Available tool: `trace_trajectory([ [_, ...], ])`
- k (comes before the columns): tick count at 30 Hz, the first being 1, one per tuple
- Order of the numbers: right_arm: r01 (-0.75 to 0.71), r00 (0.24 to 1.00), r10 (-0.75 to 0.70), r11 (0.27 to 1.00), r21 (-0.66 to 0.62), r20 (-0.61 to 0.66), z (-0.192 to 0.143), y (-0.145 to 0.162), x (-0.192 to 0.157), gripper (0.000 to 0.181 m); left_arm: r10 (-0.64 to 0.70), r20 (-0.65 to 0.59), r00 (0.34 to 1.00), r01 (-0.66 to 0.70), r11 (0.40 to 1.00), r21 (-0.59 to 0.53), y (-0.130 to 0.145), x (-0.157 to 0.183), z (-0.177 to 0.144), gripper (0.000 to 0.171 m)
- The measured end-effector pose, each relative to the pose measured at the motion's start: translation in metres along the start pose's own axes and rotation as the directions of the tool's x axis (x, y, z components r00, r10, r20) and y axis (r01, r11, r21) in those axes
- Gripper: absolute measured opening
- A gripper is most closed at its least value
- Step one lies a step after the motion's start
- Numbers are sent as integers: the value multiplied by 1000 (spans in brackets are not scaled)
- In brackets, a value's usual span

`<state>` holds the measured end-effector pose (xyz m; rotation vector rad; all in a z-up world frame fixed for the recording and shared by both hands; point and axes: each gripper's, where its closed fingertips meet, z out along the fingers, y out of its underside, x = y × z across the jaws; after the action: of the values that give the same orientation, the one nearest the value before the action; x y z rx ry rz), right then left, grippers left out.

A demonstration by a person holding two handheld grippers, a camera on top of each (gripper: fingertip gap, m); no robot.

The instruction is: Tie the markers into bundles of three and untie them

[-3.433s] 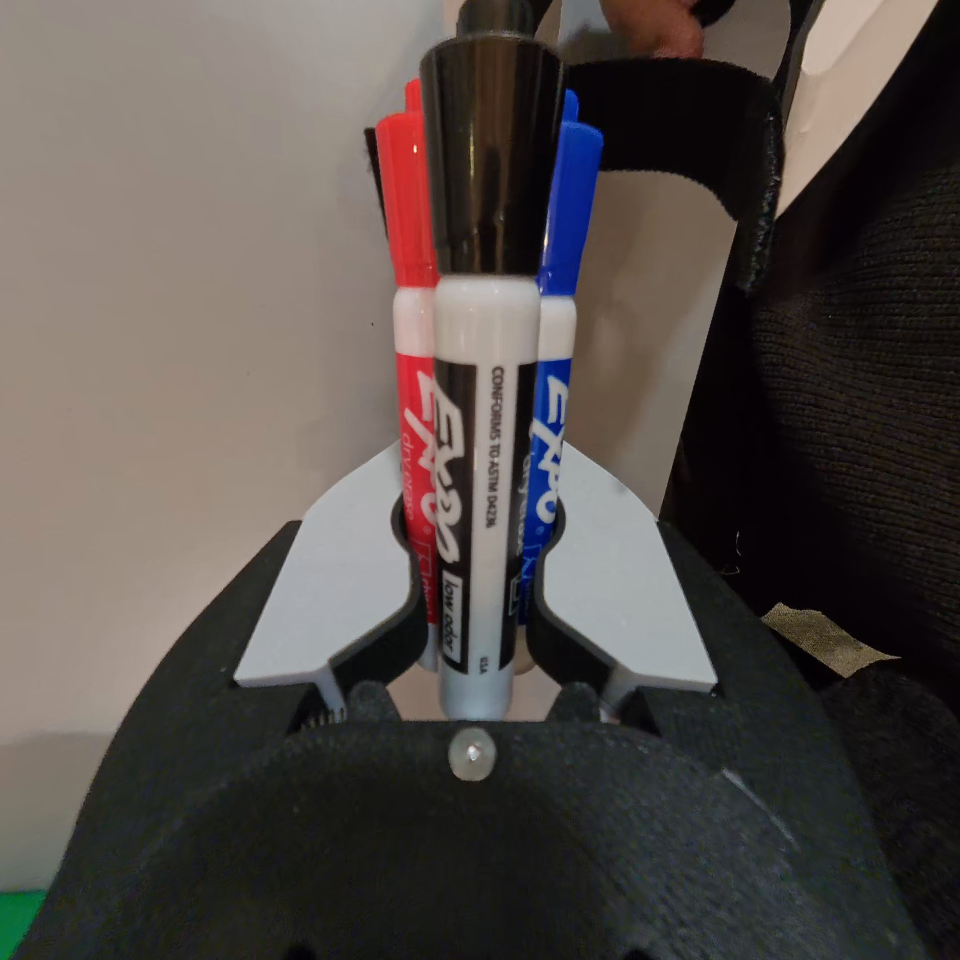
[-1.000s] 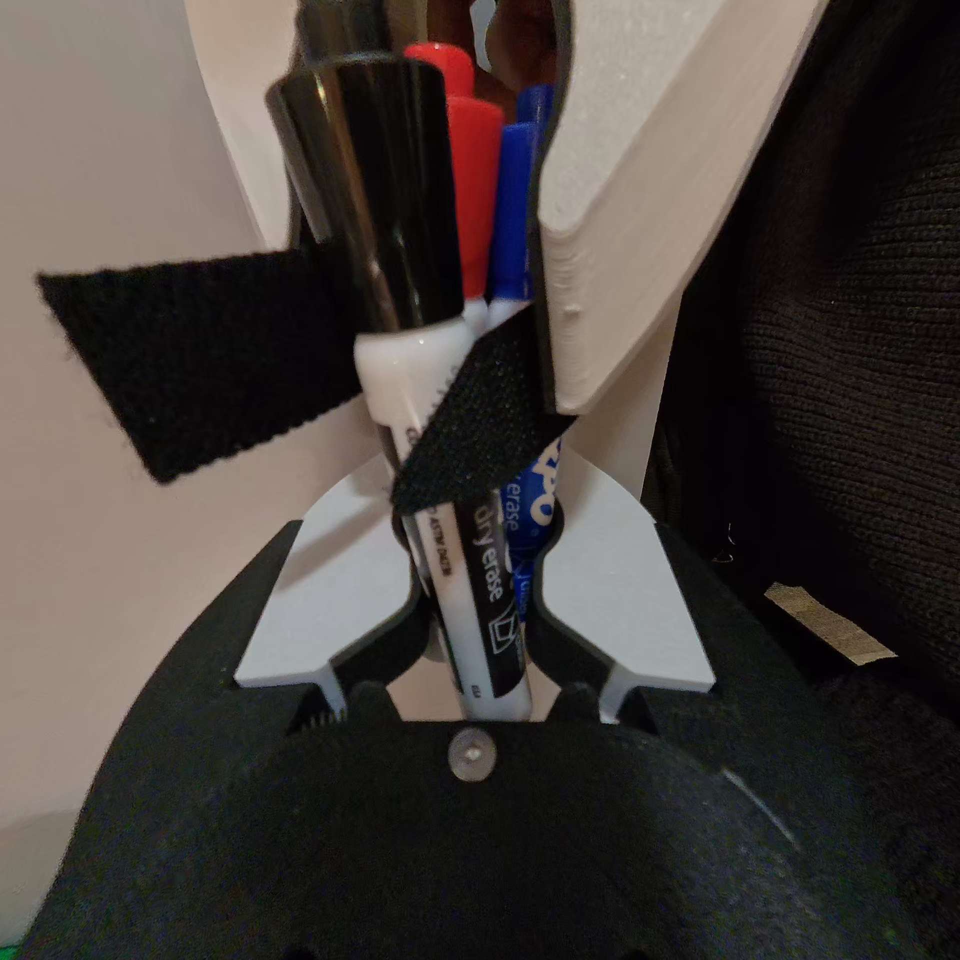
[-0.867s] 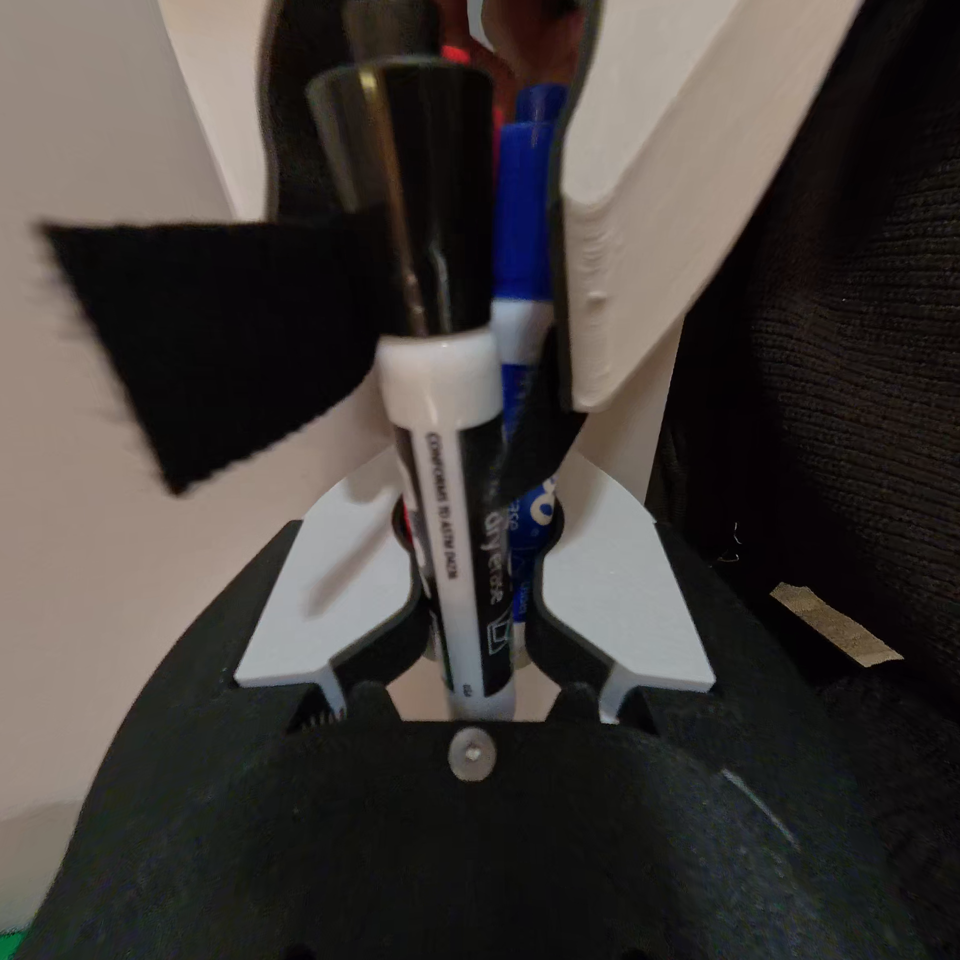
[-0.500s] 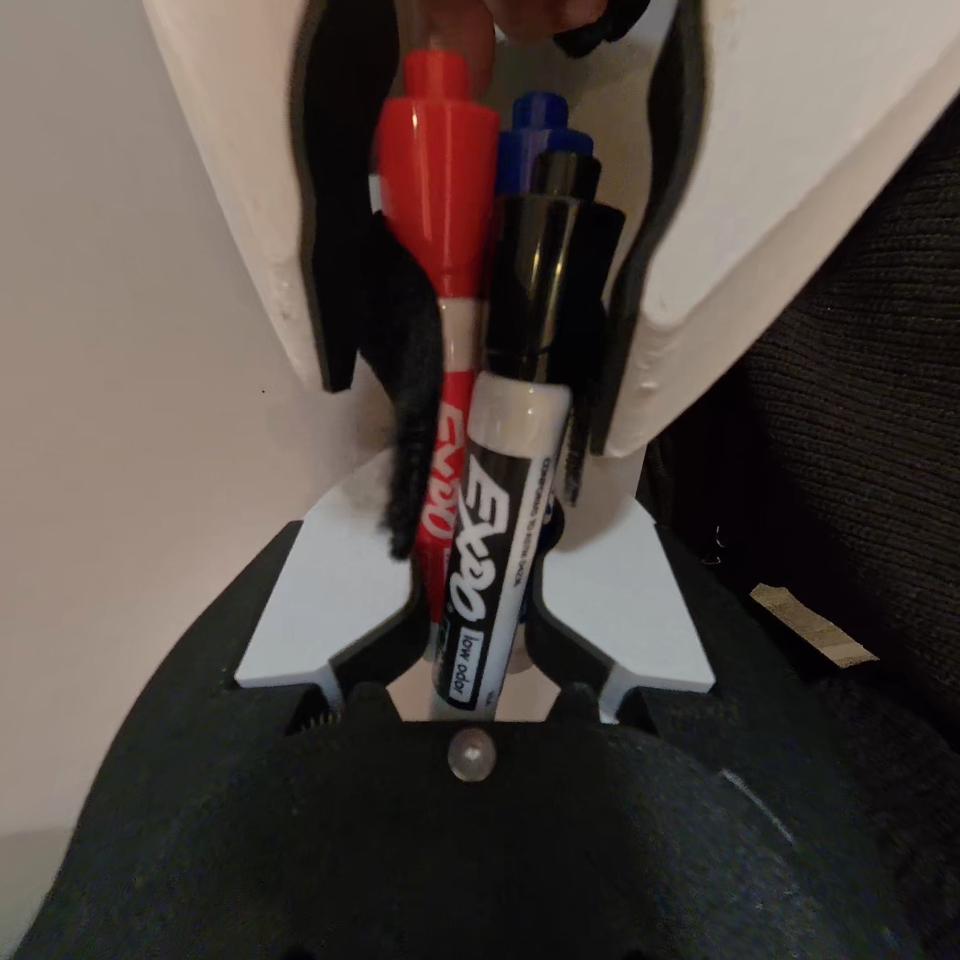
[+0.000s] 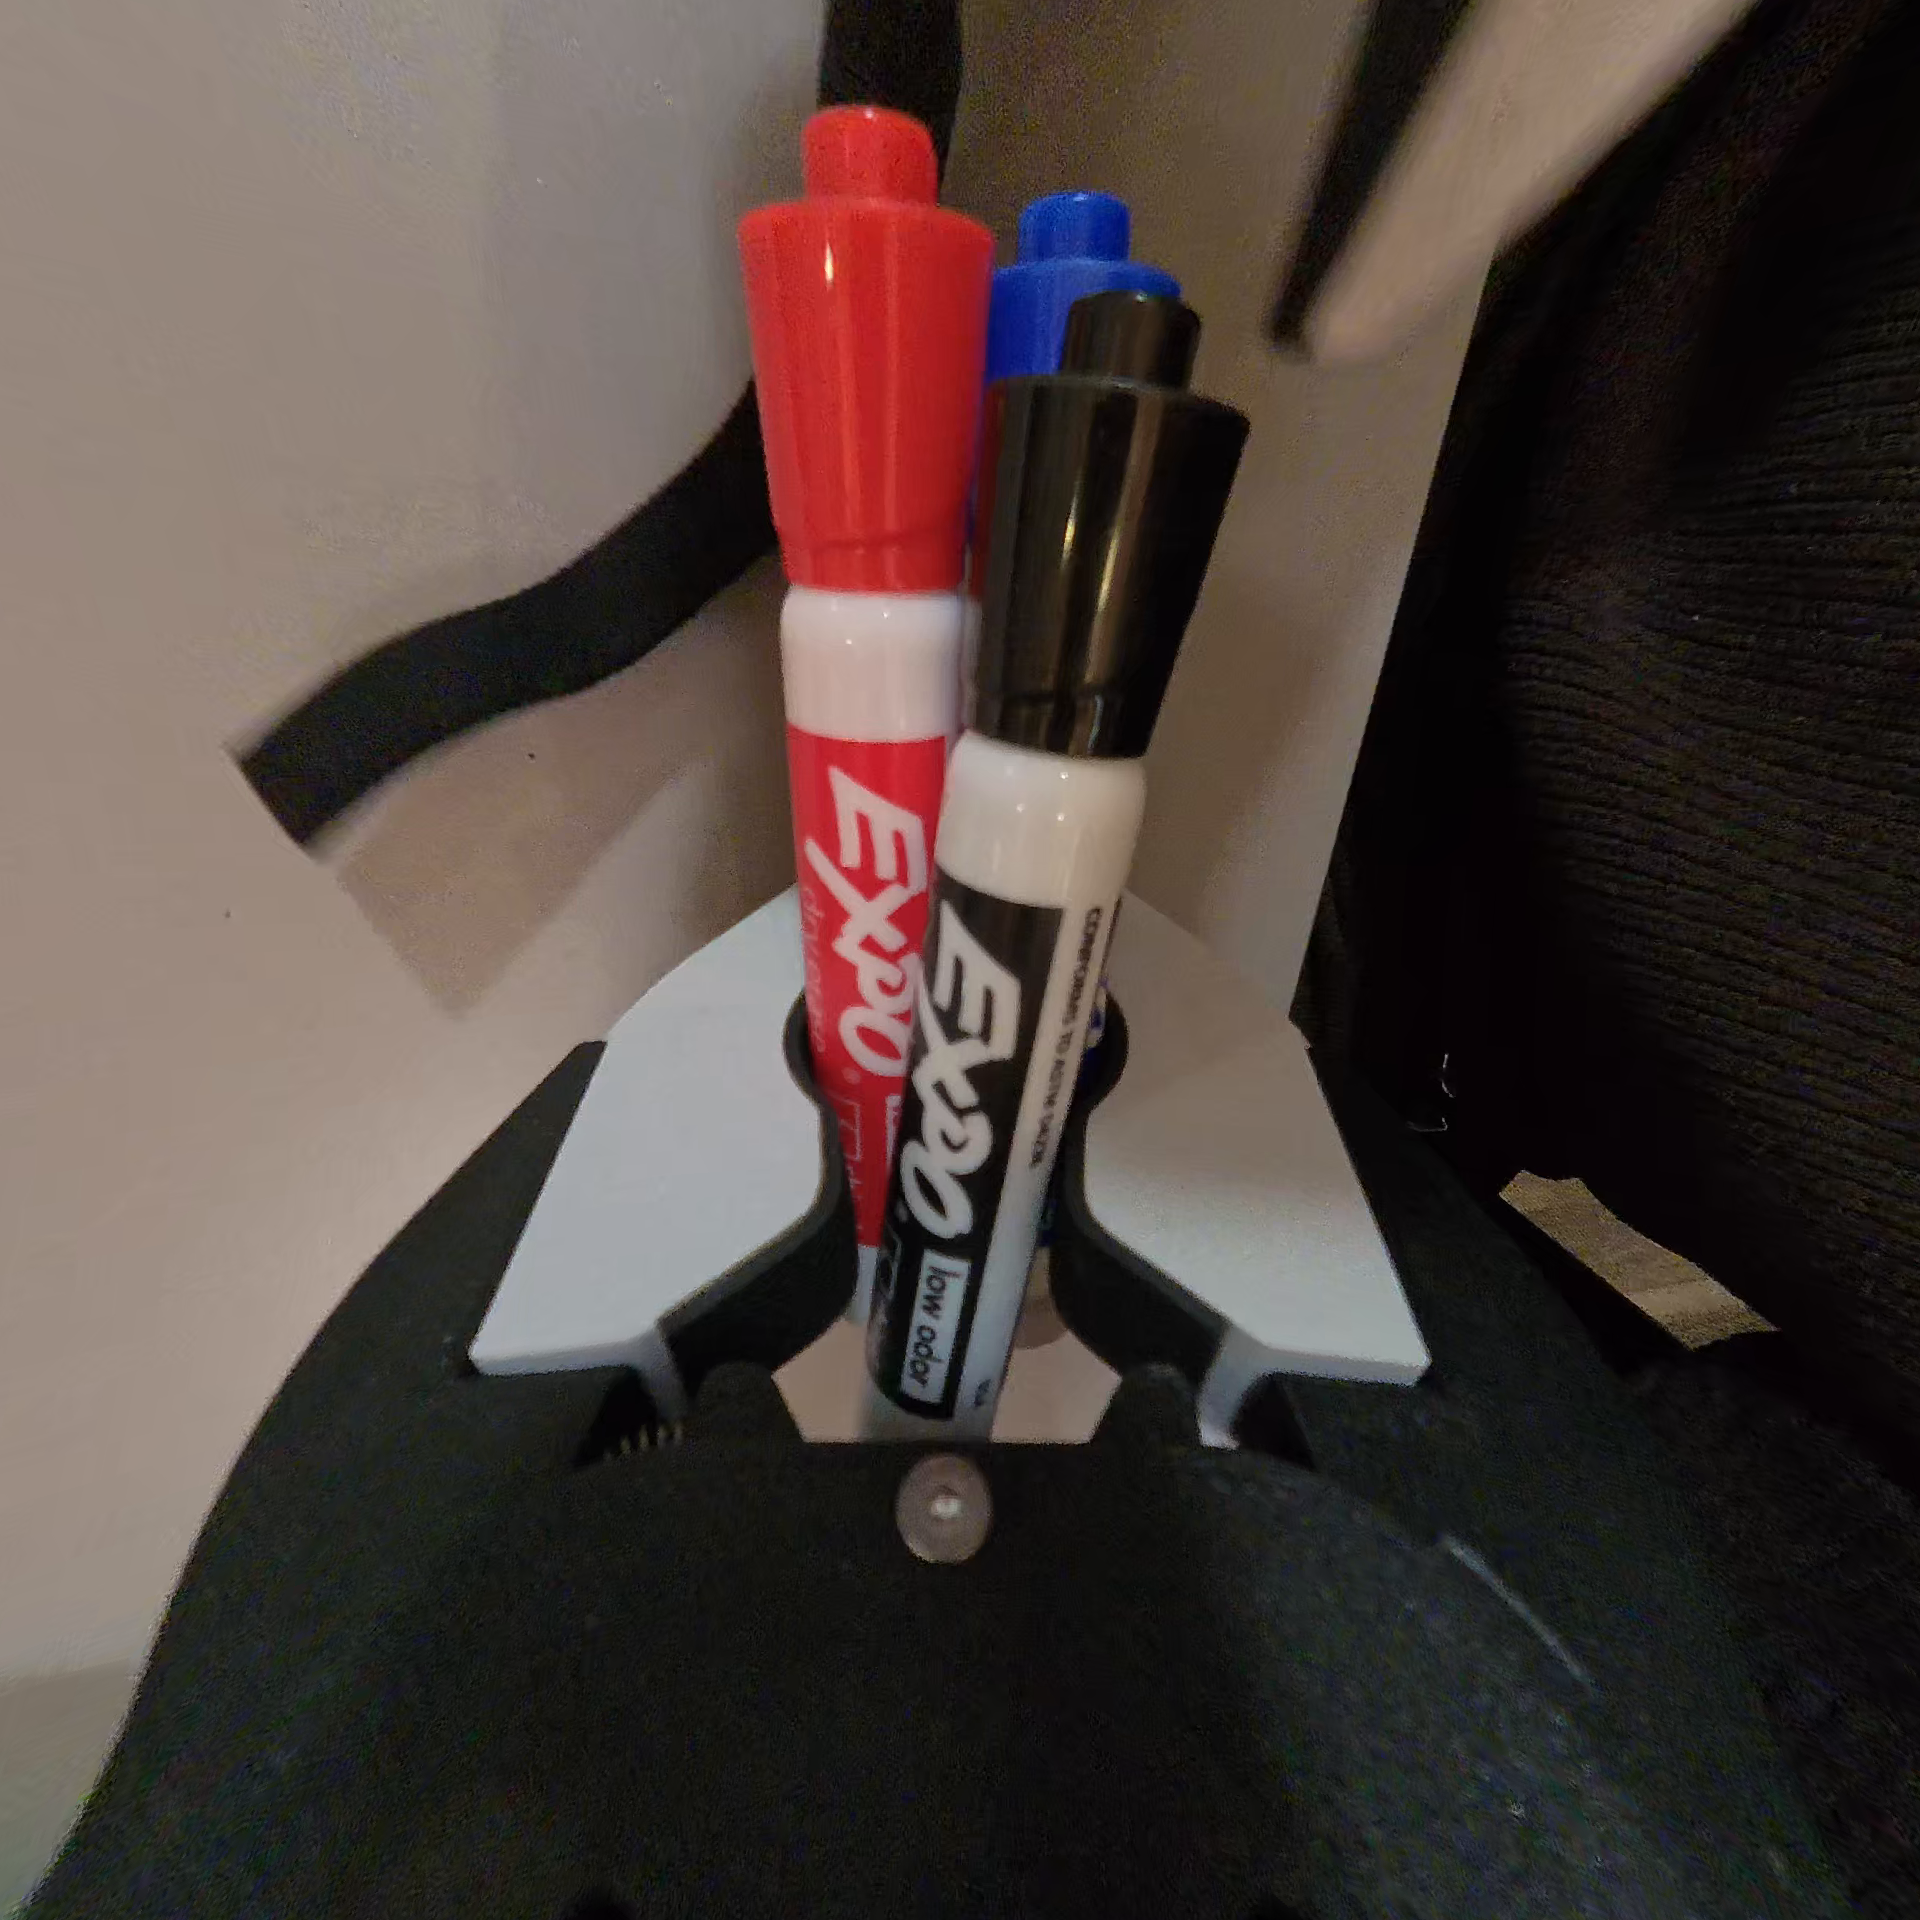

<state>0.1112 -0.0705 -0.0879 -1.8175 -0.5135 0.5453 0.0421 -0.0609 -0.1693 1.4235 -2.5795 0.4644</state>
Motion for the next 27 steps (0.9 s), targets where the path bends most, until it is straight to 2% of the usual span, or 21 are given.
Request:
trace_trajectory([
  [3, 41, 993, -53, 992, -115, -104, -15, 19, 22, 60, 0, 13, 1000, 0, 1000, -3, 2, -6, 4, 46],
  [5, 70, 978, -116, 965, -253, -172, -25, 41, 38, 57, 3, 24, 1000, -4, 1000, 12, 1, -10, 6, 46],
  [7, 115, 963, -199, 913, -391, -181, -34, 64, 47, 57, -8, 15, 1000, 8, 999, 36, 2, -13, 5, 46],
  [9, 123, 956, -231, 874, -471, -178, -43, 81, 54, 56, -25, 9, 1000, 25, 998, 55, 4, -16, 5, 46],
  [11, 69, 981, -149, 872, -485, -127, -42, 91, 47, 57, -48, 9, 999, 47, 997, 56, 9, -21, 6, 46],
  [14, 37, 995, -79, 878, -476, -68, -29, 94, 34, 46, -69, -9, 998, 69, 993, 91, 11, -24, 4, 46],
  [17, 109, 990, -141, 874, -473, -32, -14, 91, 23, 35, -91, -5, 996, 91, 991, 96, 16, -28, 2, 46],
  [21, 240, 967, -251, 850, -468, 41, 6, 87, 1, 31, -105, -4, 994, 105, 990, 98, 19, -29, 1, 46],
  [24, 337, 935, -346, 797, -502, 78, 13, 91, -7, 10, -111, 13, 994, 110, 991, 79, 21, -30, 0, 46],
  [26, 349, 931, -356, 791, -503, 85, 14, 91, -10, 13, -113, 16, 994, 111, 992, 65, 23, -29, 0, 46],
  [27, 340, 934, -349, 794, -504, 80, 13, 90, -9, 25, -111, 18, 994, 110, 992, 61, 23, -28, 1, 46],
])
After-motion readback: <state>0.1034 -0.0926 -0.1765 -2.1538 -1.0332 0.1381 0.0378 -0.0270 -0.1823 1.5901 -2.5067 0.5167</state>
